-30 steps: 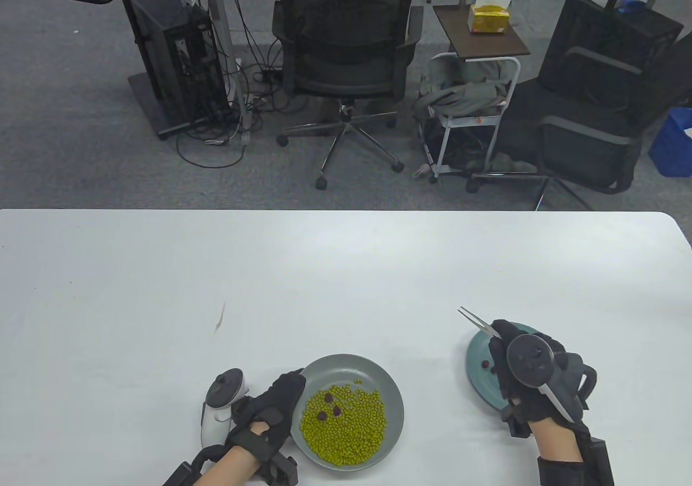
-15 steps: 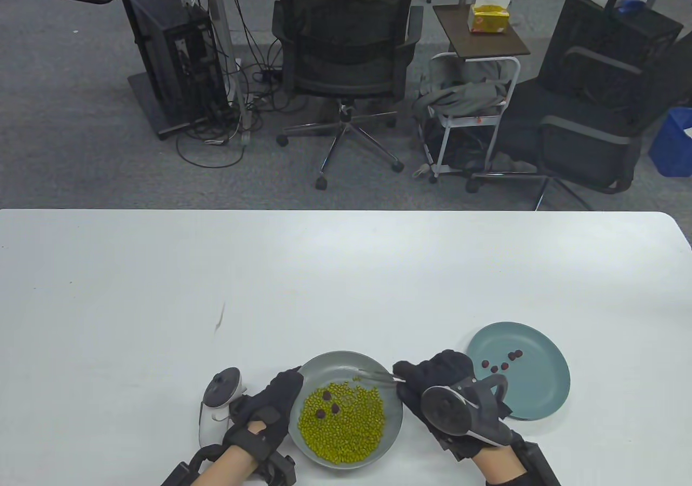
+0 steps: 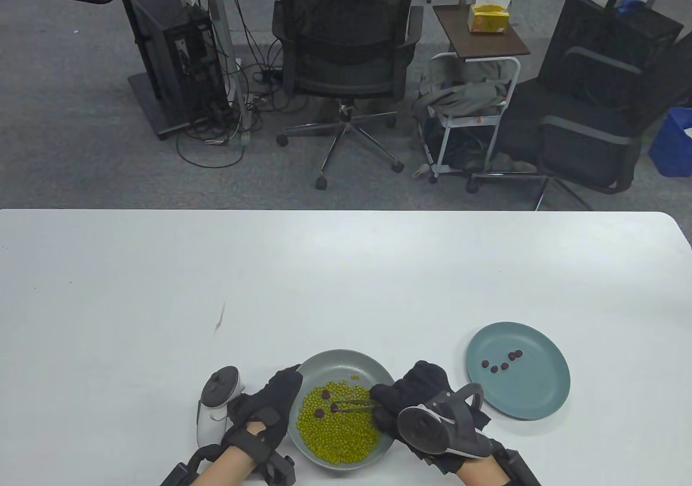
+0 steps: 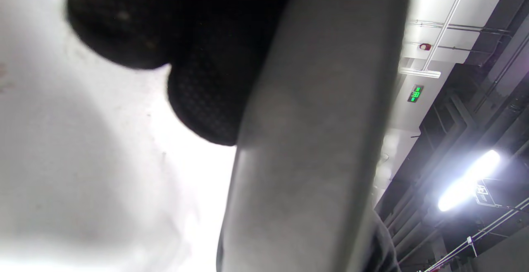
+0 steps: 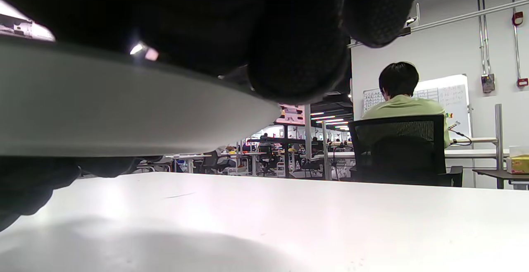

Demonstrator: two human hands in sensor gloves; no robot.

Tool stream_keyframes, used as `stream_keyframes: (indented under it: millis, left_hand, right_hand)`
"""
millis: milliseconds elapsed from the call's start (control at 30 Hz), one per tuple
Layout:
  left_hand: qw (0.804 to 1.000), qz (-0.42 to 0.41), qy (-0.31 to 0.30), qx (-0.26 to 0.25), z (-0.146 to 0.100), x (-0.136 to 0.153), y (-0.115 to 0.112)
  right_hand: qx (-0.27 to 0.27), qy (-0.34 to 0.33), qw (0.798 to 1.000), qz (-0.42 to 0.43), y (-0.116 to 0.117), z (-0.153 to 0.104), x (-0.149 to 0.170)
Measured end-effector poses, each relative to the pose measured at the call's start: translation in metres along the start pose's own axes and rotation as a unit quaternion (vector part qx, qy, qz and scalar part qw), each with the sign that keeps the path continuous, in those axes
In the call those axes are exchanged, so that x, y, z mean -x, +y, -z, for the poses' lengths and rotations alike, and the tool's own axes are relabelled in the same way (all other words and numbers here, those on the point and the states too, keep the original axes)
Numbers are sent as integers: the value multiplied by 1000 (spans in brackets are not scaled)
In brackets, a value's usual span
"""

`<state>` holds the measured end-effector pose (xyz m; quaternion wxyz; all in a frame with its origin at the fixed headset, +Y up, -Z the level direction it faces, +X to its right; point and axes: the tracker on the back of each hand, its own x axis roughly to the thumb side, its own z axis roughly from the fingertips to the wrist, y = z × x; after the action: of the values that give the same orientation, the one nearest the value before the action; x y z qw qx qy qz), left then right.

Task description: Pick cranberries with tweezers into plate

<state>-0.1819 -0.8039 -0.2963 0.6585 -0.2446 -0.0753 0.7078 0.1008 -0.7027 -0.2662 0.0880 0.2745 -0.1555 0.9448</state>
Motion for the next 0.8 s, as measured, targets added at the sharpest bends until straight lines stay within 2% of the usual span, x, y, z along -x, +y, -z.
stream_keyframes:
  millis: [800]
  left_hand:
    - [1000,0,10,2,0,2,-2]
  right_hand:
    - [24,-2,1000,5,-4,-3,1]
